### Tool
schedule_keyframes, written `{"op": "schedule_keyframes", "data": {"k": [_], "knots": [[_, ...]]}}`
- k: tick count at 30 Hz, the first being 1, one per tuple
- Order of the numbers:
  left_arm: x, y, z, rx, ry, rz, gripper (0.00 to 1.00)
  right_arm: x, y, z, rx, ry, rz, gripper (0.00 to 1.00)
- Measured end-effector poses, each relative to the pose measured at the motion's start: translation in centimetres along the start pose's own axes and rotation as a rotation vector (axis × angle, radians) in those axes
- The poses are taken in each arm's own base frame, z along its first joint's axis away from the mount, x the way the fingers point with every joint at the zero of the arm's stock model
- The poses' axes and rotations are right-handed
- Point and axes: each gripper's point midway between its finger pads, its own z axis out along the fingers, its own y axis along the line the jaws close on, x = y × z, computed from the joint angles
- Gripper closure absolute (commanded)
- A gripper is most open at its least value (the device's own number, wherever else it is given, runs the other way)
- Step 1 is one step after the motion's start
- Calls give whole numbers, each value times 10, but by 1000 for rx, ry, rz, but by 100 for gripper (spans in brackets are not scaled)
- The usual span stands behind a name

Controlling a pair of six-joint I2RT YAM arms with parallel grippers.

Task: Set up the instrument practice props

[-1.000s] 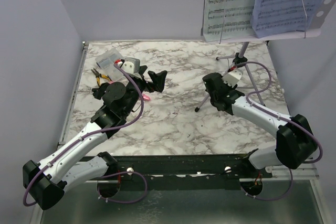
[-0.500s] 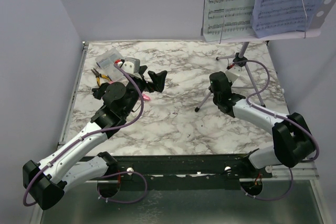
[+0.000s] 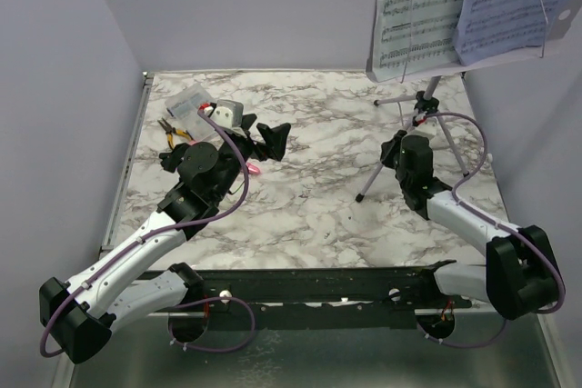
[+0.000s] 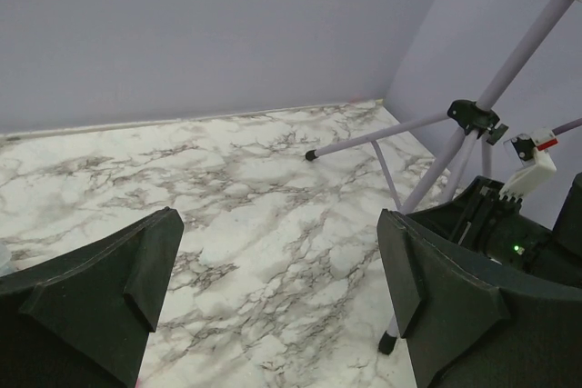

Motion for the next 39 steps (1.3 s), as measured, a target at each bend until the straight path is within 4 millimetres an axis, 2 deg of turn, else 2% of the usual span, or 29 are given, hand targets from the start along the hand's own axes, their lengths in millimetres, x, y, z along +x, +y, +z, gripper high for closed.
{"op": "schedule_keyframes", "data": {"k": [5,11,17,25,31,36,39], "knots": [[1,-2,0,7,2,-4,3,-2,-10,-6,-80,3,-53,100],[2,-7,-1,23,7,-6,3,-6,-19,0,-203,23,-100,100],[3,-10,-1,29,9,-7,3,-11,-19,14,-328,48,-156,100],[4,-14,-2,41,12,-8,3,-11,-16,20,-479,81,-216,100],[5,-18,-3,51,15,-9,3,-20,-39,26,-530,86,-237,99],[5,-20,-3,56,17,-9,3,-21,-44,26,-527,83,-253,65],[5,-19,-3,56,17,-8,3,-25,-49,27,-502,55,-322,54]]}}
